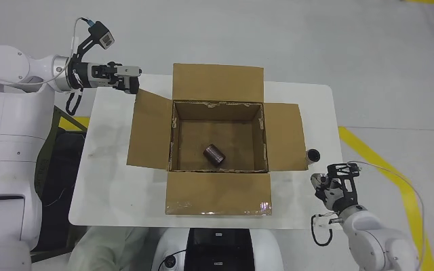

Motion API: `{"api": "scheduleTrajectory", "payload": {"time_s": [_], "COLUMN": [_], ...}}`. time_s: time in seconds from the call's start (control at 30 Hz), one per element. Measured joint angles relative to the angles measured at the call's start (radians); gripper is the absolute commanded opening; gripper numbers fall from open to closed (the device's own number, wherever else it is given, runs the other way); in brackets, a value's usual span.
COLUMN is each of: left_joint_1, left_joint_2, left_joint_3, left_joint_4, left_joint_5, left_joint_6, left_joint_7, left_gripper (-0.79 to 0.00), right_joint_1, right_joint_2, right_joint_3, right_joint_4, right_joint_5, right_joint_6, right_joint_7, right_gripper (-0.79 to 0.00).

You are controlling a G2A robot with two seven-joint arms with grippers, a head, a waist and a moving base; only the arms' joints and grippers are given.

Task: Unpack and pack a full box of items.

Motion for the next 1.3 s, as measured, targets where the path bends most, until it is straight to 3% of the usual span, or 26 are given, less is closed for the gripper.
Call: {"api": "scheduleTrajectory", "payload": {"time_s": [0.4,1.03,1.1,1.2,1.3], "left_joint_1": [0.0,0.0,0.0,0.0,0.0], "left_joint_2": [0.0,0.0,0.0,0.0,0.0], "left_joint_3": [0.0,0.0,0.0,0.0,0.0], "left_joint_4": [0.0,0.0,0.0,0.0,0.0], "left_joint_5": [0.0,0.0,0.0,0.0,0.0], "left_joint_6": [0.0,0.0,0.0,0.0,0.0], "left_joint_7": [0.0,0.0,0.0,0.0,0.0], "left_gripper": [0.0,0.0,0.0,0.0,0.0], "right_joint_1": [0.15,0.283,0.291,0.298,0.303], "right_joint_2": [0.003,0.005,0.005,0.005,0.006], "right_joint_3": [-0.063,-0.095,-0.099,-0.105,-0.111], "right_joint_4": [0.165,0.372,0.384,0.398,0.408], "right_joint_5": [-0.041,-0.011,-0.013,-0.016,-0.017], "right_joint_6": [0.044,0.091,0.094,0.098,0.101], "right_joint_7": [0.025,0.002,-0.002,-0.006,-0.01], "right_gripper": [-0.785,-0.785,-0.677,-0.582,-0.542]}}
